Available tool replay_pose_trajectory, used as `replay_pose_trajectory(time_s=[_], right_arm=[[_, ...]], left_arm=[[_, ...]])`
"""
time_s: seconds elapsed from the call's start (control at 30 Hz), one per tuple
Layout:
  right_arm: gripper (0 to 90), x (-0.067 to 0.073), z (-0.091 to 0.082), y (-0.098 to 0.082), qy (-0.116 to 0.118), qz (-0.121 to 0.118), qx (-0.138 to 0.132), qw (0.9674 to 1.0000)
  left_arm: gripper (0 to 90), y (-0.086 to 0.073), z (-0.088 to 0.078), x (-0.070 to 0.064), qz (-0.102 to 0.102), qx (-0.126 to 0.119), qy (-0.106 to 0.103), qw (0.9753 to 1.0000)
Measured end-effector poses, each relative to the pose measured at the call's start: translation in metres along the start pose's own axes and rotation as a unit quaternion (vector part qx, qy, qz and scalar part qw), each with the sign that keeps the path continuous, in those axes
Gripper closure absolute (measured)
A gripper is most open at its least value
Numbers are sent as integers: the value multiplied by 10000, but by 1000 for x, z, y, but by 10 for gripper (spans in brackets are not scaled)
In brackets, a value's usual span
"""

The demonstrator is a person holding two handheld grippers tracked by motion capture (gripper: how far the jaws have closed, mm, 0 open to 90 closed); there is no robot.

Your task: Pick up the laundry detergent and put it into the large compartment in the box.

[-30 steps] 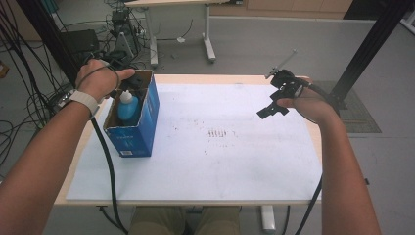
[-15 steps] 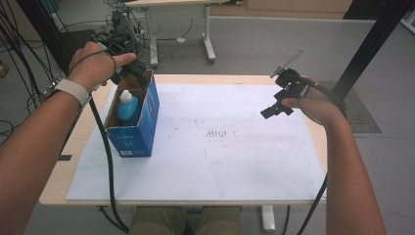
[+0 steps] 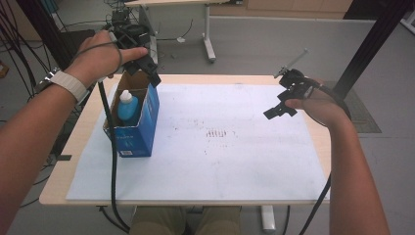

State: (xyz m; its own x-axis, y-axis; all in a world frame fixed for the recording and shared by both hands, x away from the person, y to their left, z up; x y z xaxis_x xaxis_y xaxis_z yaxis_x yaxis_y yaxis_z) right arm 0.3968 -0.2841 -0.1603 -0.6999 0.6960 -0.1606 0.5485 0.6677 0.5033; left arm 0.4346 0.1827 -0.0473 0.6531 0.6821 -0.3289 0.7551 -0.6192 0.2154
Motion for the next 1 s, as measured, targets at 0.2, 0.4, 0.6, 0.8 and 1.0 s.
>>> replay_pose_trajectory(time_s=[0.2, 0.4, 0.6, 0.8, 1.0], right_arm=[[64, 0, 1, -2, 17, 47, -5, 10000], [64, 0, 0, -2, 1, 36, -4, 10000], [64, 0, 1, -3, 17, 65, -26, 10000], [63, 2, 2, -1, 24, 68, -19, 10000], [64, 3, 1, -1, 9, 45, -8, 10000]], left_arm=[[56, 10, 15, -12, 573, 361, -67, 9977], [56, 16, 35, -28, 1180, 721, -62, 9904], [58, 16, 53, -42, 1623, 915, -98, 9824], [63, 11, 67, -53, 2060, 981, -213, 9734], [61, 10, 82, -58, 2340, 1095, -342, 9654]])
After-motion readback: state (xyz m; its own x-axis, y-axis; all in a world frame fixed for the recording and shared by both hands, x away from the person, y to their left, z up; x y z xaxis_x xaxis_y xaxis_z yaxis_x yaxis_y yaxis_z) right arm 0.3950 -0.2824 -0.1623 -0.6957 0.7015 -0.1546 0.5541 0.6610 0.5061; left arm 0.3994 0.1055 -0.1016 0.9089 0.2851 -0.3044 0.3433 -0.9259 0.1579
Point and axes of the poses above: each handheld gripper's, and its own axes: z roughly forward along the jaws, y roughly out of its top, x roughly to its left, the point moved 5 cm from there along z, roughly forward along the jaws, and after that the axes turned 14 degrees about -y, right-handed, at the moved point
